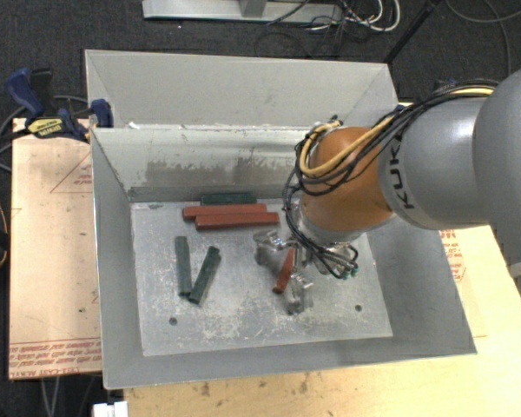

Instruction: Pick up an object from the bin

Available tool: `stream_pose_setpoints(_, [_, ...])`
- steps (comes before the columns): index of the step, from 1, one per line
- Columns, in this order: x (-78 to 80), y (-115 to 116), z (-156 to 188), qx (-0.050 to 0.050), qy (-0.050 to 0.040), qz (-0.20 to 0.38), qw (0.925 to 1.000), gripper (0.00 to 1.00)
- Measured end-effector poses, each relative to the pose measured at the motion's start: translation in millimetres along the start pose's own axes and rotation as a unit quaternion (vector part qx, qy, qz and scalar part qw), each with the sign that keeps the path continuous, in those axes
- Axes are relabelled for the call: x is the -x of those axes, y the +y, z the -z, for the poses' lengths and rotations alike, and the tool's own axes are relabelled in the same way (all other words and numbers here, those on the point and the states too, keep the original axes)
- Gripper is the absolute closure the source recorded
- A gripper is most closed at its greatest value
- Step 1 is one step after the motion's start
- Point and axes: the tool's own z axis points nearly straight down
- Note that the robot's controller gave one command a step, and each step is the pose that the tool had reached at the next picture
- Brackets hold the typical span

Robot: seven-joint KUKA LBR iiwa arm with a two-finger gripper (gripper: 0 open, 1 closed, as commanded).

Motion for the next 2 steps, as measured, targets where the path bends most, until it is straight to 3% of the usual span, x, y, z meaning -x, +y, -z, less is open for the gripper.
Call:
stream_pose_setpoints(1, [21.2, -49.0, 0.5, -0.002, -0.0024, 0.031, 0.9995, 0.00])
stream_pose_setpoints(2, [20.8, -46.1, 0.4, -0.001, -0.0011, 0.032, 0.9995, 1.00])
